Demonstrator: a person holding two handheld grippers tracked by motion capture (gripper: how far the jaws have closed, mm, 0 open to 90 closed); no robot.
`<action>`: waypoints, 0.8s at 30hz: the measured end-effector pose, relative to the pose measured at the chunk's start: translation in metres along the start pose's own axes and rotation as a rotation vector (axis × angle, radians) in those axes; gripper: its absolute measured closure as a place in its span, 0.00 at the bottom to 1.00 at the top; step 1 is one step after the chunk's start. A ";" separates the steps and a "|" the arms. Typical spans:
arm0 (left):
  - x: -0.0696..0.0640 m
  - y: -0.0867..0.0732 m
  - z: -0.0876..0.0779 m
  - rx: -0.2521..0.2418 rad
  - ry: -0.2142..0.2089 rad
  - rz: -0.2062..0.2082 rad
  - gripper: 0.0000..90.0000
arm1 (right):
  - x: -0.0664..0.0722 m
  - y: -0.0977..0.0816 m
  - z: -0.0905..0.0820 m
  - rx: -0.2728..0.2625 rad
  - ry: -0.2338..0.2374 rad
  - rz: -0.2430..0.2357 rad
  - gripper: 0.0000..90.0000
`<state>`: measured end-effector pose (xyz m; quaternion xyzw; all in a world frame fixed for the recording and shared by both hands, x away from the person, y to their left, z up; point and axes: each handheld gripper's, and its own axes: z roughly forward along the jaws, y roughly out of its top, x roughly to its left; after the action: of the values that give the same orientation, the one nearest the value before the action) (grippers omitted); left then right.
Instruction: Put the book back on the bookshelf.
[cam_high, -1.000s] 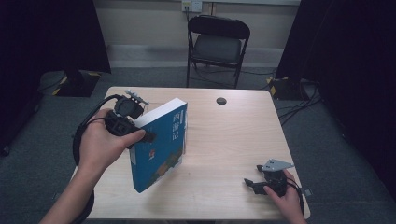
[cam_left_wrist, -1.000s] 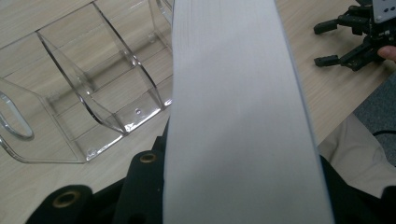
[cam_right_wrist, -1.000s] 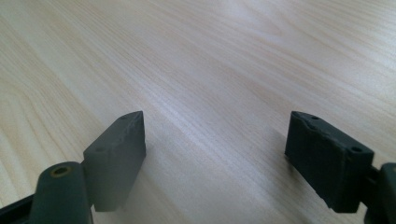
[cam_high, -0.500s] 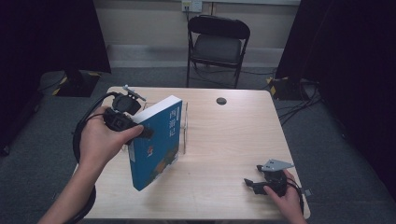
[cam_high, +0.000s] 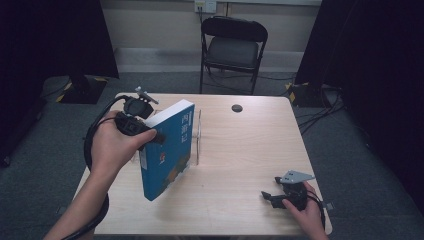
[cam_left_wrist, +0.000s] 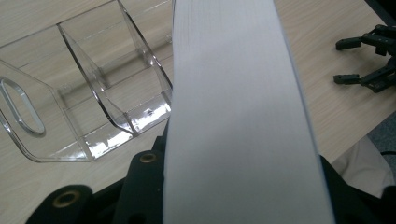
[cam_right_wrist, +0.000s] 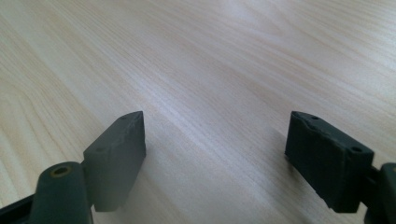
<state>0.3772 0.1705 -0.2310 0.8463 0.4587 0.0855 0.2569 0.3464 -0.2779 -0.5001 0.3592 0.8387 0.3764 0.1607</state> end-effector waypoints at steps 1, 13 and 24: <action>0.000 0.001 0.001 -0.001 -0.001 -0.007 0.69 | 0.000 0.000 0.000 0.000 0.000 0.000 0.22; 0.003 0.007 0.004 -0.003 0.016 -0.038 0.69 | 0.000 0.000 0.000 0.000 0.000 0.000 0.22; 0.002 0.012 0.007 -0.010 0.026 -0.053 0.70 | 0.000 0.000 0.000 0.002 -0.001 0.000 0.22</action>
<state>0.3899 0.1642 -0.2305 0.8313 0.4839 0.0919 0.2574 0.3463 -0.2779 -0.5000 0.3595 0.8389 0.3755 0.1610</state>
